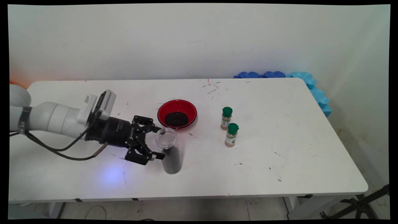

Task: Pick up the black seasoning powder from the table, then pour the black seasoning powder in the red bowl

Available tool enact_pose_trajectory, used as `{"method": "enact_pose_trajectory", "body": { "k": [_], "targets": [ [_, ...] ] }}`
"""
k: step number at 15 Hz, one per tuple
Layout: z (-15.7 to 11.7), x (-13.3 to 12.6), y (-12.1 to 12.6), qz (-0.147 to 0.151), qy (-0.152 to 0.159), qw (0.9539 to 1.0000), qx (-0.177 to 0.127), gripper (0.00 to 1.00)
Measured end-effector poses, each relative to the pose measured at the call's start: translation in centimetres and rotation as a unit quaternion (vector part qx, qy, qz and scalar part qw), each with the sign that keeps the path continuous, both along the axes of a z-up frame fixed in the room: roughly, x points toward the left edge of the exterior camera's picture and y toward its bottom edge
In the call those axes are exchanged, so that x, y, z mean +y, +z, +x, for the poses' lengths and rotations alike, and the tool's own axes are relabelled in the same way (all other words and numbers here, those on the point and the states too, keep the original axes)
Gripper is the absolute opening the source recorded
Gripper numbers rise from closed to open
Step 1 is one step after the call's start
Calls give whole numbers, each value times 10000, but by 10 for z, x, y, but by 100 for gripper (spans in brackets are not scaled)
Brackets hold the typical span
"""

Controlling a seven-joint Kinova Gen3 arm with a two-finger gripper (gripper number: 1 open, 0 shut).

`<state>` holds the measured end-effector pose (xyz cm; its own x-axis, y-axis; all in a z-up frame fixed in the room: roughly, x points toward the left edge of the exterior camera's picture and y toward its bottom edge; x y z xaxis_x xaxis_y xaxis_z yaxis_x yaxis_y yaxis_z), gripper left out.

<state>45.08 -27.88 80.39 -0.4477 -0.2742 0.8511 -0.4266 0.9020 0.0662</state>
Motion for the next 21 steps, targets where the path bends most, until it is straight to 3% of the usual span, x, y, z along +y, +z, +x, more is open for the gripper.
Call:
{"method": "enact_pose_trajectory", "body": {
  "k": [12, 13, 21],
  "targets": [
    [-13, -8, -11, -19, 4, 10000, 38, 100],
    [-13, -9, -11, -20, 7, 10000, 46, 0],
    [-10, -7, 0, -63, -77, 9999, 97, 0]
  ]
}}
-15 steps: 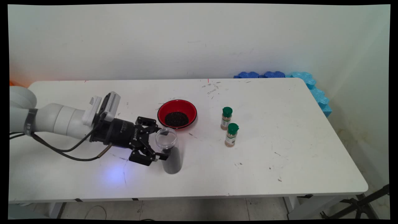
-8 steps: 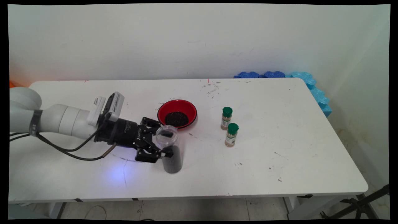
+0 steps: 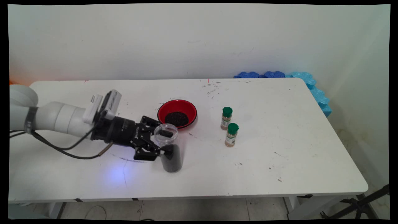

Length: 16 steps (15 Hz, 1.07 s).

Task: Pour the black seasoning powder in the red bowl

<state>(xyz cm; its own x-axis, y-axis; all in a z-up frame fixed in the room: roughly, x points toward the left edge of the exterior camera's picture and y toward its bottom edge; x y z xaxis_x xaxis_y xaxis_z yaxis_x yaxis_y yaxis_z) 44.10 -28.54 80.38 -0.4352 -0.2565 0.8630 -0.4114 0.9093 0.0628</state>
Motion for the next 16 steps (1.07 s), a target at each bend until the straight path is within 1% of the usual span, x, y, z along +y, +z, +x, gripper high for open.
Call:
{"method": "enact_pose_trajectory", "body": {
  "k": [4, 9, 12, 14, 16],
  "targets": [
    [7, -2, 19, 18, 31, 10000, 43, 0],
    [18, 0, 47, 257, 98, 9996, 64, 0],
    [23, 0, 66, 465, 118, 9988, 121, 0],
    [27, -3, 81, 694, 151, 9973, 203, 0],
    [29, -7, 91, 873, 196, 9957, 260, 0]
  ]
}}
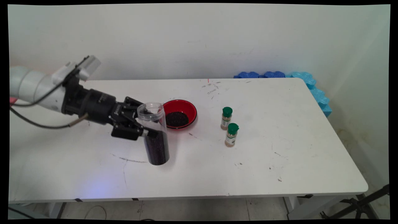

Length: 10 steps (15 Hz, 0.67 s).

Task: Pour the black seasoning powder in the red bowl

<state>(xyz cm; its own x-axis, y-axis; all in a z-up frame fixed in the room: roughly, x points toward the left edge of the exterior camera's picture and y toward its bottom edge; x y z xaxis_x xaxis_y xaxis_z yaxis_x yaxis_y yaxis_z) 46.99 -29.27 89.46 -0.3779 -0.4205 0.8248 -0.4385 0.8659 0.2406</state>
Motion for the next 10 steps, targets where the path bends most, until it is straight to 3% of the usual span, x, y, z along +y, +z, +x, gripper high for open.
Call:
{"method": "enact_pose_trajectory", "body": {
  "k": [4, 10],
  "targets": [
    [3, -16, 20, 518, 170, 9984, 140, 0],
    [5, -43, 37, 905, 290, 9950, 301, 0]
  ]
}}
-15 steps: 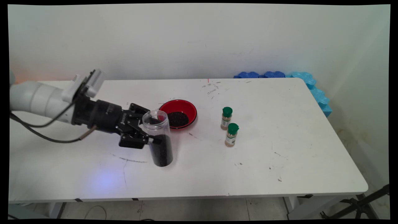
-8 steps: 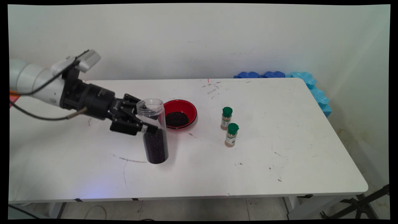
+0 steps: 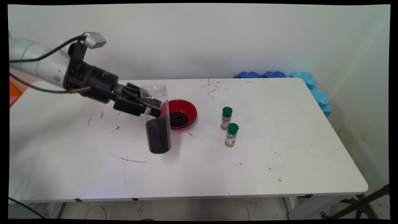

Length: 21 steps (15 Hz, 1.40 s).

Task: Pour the black seasoning powder in the red bowl

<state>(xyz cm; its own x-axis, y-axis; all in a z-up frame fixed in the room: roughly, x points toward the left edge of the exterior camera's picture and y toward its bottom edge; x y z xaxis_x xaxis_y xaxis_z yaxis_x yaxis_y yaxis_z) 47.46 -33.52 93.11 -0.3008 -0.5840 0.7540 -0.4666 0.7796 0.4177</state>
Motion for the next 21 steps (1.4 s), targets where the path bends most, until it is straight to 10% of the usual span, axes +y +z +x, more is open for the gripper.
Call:
{"method": "enact_pose_trajectory", "body": {
  "k": [13, 21],
  "targets": [
    [7, -57, -10, 978, 743, 9924, 84, 0],
    [14, -82, -28, 1886, 1446, 9706, 377, 0]
  ]
}}
